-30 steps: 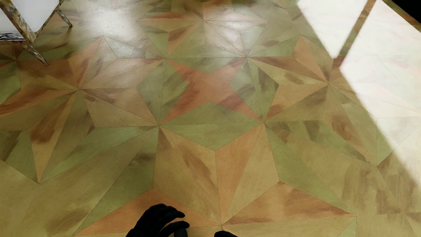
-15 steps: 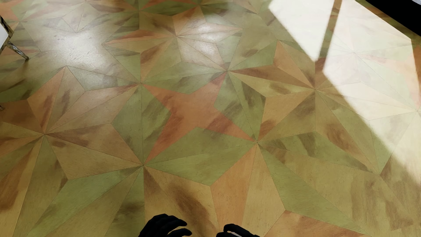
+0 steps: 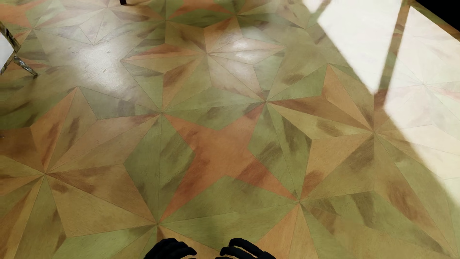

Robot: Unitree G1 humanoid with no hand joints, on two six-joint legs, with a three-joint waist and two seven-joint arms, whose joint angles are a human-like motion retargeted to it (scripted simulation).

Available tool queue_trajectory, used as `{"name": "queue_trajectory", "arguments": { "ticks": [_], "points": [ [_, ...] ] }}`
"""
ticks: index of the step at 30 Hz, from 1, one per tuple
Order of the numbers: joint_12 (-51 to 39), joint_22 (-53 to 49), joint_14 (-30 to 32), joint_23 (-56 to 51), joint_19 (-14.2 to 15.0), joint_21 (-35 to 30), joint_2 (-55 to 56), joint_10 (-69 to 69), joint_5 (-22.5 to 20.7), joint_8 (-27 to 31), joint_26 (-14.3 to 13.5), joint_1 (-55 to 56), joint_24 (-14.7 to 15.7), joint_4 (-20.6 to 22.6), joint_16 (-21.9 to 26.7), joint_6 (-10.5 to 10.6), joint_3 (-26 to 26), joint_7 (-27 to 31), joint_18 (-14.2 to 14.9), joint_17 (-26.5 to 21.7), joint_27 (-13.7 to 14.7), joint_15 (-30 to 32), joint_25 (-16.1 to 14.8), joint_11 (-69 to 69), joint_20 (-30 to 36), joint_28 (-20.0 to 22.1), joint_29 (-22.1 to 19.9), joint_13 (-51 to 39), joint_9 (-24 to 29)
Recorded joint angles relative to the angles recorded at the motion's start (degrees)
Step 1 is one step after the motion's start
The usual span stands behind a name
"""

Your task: Move towards the dark gray desk

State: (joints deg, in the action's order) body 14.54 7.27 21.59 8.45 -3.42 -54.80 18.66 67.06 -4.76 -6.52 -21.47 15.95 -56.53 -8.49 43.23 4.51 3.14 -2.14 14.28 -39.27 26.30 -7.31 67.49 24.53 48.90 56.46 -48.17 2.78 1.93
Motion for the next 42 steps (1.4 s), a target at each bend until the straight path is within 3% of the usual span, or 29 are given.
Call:
{"name": "queue_trajectory", "arguments": {
  "ticks": [3, 4, 6, 9, 10, 11, 12, 14, 16, 18, 21, 22, 23, 25, 27, 30, 33, 35, 36, 37, 38, 39, 40, 42],
  "points": [
    [0.21, -2.58, -16.90, 2.08, 0.60, -3.98, -5.03, 5.52, -1.43, -2.21, 0.83, 12.59, 0.08, -3.16, 0.13, 1.71, -0.84, 2.52, -5.68, 0.05, -0.29, -4.96, -1.04, 1.83, -1.09, 0.01, -3.83, -2.54, 0.41],
    [1.04, -3.21, -21.54, 3.07, 0.82, -5.57, -6.83, 2.12, -1.59, -2.34, 1.21, 15.67, -0.77, -3.21, 0.29, 1.81, -1.25, 2.45, -8.17, -0.10, -0.61, -6.19, -1.69, 1.87, -1.86, 0.00, -3.82, -3.13, 0.42],
    [2.06, -3.77, -27.02, 4.06, 1.28, -8.49, -10.09, -12.27, -1.36, -1.90, 1.89, 19.46, -2.14, -2.12, -0.52, 1.29, -2.20, 2.13, -9.10, -0.65, -1.48, -7.94, -2.93, 0.98, -3.46, 0.02, -3.20, -3.40, 0.22],
    [3.91, -3.93, -23.45, 4.67, 2.03, -11.04, -15.10, -46.44, 0.00, -0.27, 1.53, 18.38, -3.12, 1.85, -4.39, -0.82, -3.50, 5.20, -9.01, -1.22, -2.72, -8.99, -3.52, -3.78, -7.39, 0.01, -4.18, -4.86, -0.79],
    [4.42, -3.63, -23.58, 4.84, 2.30, -11.89, -17.13, -53.80, 0.36, 0.24, 1.24, 17.66, -3.82, 2.72, -5.32, -1.66, -3.69, 6.53, -5.63, -1.42, -3.31, -9.74, -3.95, -5.38, -8.48, 0.00, -4.42, -5.16, -1.10],
    [4.53, -3.59, -19.15, 4.95, 2.73, -12.50, -19.11, -53.85, 0.78, 0.60, 0.66, 17.92, -4.76, 2.95, -6.22, -2.41, -3.77, 5.96, -4.87, -1.60, -3.80, -10.34, -5.01, -6.40, -9.44, 0.01, -4.20, -5.28, -1.34],
    [4.33, -4.38, -15.19, 5.04, 3.28, -12.54, -20.97, -49.99, 1.29, 0.85, -0.20, 18.77, -5.32, 3.24, -7.12, -3.19, -3.87, 4.99, -6.40, -1.68, -4.07, -11.04, -6.22, -6.53, -10.35, -0.05, -3.86, -5.20, -1.57],
    [3.93, -7.68, -16.86, 5.74, 3.09, -10.19, -24.40, -42.31, 3.07, 0.51, -1.91, 19.00, -4.11, 5.31, -8.64, -5.34, -4.13, 4.45, -9.78, -0.99, -4.01, -8.79, -5.11, -5.32, -11.39, 0.01, -5.37, -4.42, -2.24],
    [4.44, -8.87, -20.53, 7.52, 2.15, -9.14, -25.07, -42.25, 5.58, 0.74, -2.14, 15.49, -2.90, 6.90, -8.94, -7.94, -4.27, 2.64, -11.06, 0.30, -4.00, 0.21, -2.04, -2.76, -12.37, 0.01, -8.15, -4.88, -3.17],
    [5.27, -7.47, -22.43, 9.41, 1.78, -12.57, -21.29, -44.97, 8.45, 1.44, -1.95, 11.31, -3.95, 7.42, -9.97, -10.14, -4.57, -0.24, -12.00, -0.46, -3.55, 11.06, -3.75, 5.24, -13.65, 0.00, -8.28, -6.54, -3.88],
    [6.37, -5.99, -27.66, 7.83, 6.83, -18.86, -10.15, -43.07, 17.56, 0.17, -2.79, 7.37, -5.02, 9.25, -12.00, -12.85, -4.91, -5.15, -13.60, -5.14, -3.60, 24.04, -5.55, 27.85, -13.93, -0.01, -5.82, -10.06, -3.69],
    [6.36, -6.21, -29.61, 6.54, 7.32, -20.15, -5.98, -42.22, 19.37, 1.73, -3.19, 5.79, -4.38, 10.44, -12.22, -13.80, -4.65, -6.48, -14.14, -6.13, -3.90, 23.56, -5.53, 35.04, -13.57, 0.00, -5.31, -11.46, -3.44],
    [6.33, -6.55, -31.51, 5.52, 9.64, -20.69, -1.83, -41.34, 18.40, 4.72, -3.64, 4.17, -3.50, 11.60, -12.50, -14.55, -4.43, -7.73, -14.64, -6.68, -4.48, 19.81, -5.14, 40.48, -13.38, 0.00, -5.60, -12.27, -3.17],
    [4.56, -6.59, -34.58, 5.83, 10.99, -20.15, 4.78, -40.58, 17.20, 7.37, -2.11, 0.26, -1.10, 13.22, -11.96, -15.27, -4.27, -9.86, -15.31, -6.56, -5.20, 12.69, -4.31, 44.12, -10.89, 0.01, -7.58, -12.72, -2.80],
    [4.97, -4.50, -36.68, 4.90, 7.05, -18.04, 9.86, -41.04, 16.75, 6.60, -2.03, -4.02, -1.58, 14.30, -10.87, -15.21, -3.90, -11.12, -15.73, -7.00, -6.29, 3.47, -3.29, 39.54, -9.31, 0.01, -7.56, -10.55, -2.54],
    [4.18, -2.52, -37.91, 2.72, 3.94, -14.01, 14.99, -43.74, 12.67, 5.34, -1.05, -9.65, -0.07, 15.22, -9.86, -14.28, -2.68, -11.79, -15.90, -7.58, -7.51, -0.70, -1.65, 21.50, -5.90, -0.04, -6.64, -7.80, -2.35],
    [3.69, -2.43, -37.43, 2.91, 2.71, -9.35, 15.97, -48.39, 6.60, 6.22, -0.92, -15.01, 1.71, 15.92, -9.48, -12.84, -1.39, -11.70, -15.69, -5.61, -7.18, 8.27, -0.65, -2.87, -4.95, -0.02, -6.17, -5.44, -2.57],
    [3.10, -2.10, -37.16, 2.60, 5.36, -5.49, 15.30, -51.25, 3.07, 8.65, -0.95, -18.67, 2.27, 16.59, -8.88, -11.80, -0.96, -11.01, -15.40, -4.86, -6.64, 9.61, 0.69, -14.18, -4.22, -0.02, -4.70, -3.14, -2.79],
    [2.91, -1.83, -36.80, 2.30, 4.48, -3.32, 15.38, -51.45, 1.47, 11.62, -0.88, -20.48, 2.57, 16.89, -8.51, -11.24, -0.70, -10.32, -15.33, -4.37, -6.19, 11.78, 1.67, -13.64, -3.69, -0.02, -3.77, -1.88, -2.84],
    [2.82, -1.51, -36.20, 1.99, 1.32, -1.15, 15.47, -51.34, 0.12, 13.65, -0.75, -21.90, 3.19, 16.84, -8.15, -10.64, -0.46, -9.50, -15.25, -3.56, -5.56, 15.78, 2.72, -11.55, -3.30, -0.02, -3.27, -0.82, -2.89],
    [2.71, -0.97, -35.53, 1.71, 2.25, 0.80, 14.46, -50.39, 0.32, 13.14, -0.65, -23.00, 4.00, 16.48, -7.98, -9.90, -0.36, -8.69, -14.56, -2.56, -4.74, 19.46, 3.99, -9.98, -3.19, -0.02, -3.92, -0.14, -2.97],
    [2.48, -0.14, -32.77, 1.59, 2.33, 2.18, 13.65, -48.49, 0.23, 11.90, -0.59, -23.36, 4.42, 15.57, -8.09, -8.90, -0.27, -8.00, -14.37, -1.36, -3.82, 18.96, 5.50, -8.86, -3.43, 0.01, -5.92, 0.02, -3.07],
    [2.30, 0.83, -29.25, 1.69, 2.40, 2.91, 12.52, -45.78, -0.33, 10.86, -0.54, -23.20, 4.08, 14.18, -8.12, -7.66, -0.18, -7.09, -12.75, -0.31, -3.06, 16.97, 6.70, -7.80, -3.96, 0.01, -7.62, -0.06, -3.18],
    [2.24, 2.86, -18.38, 2.61, 0.80, 2.86, 9.37, -34.79, -1.24, 8.82, -0.42, -19.45, 2.42, 11.07, -6.76, -5.26, -0.04, -5.13, -7.14, 0.30, -2.30, 13.49, 7.10, -7.07, -3.73, 0.01, -7.24, 0.07, -3.27]
  ]
}}
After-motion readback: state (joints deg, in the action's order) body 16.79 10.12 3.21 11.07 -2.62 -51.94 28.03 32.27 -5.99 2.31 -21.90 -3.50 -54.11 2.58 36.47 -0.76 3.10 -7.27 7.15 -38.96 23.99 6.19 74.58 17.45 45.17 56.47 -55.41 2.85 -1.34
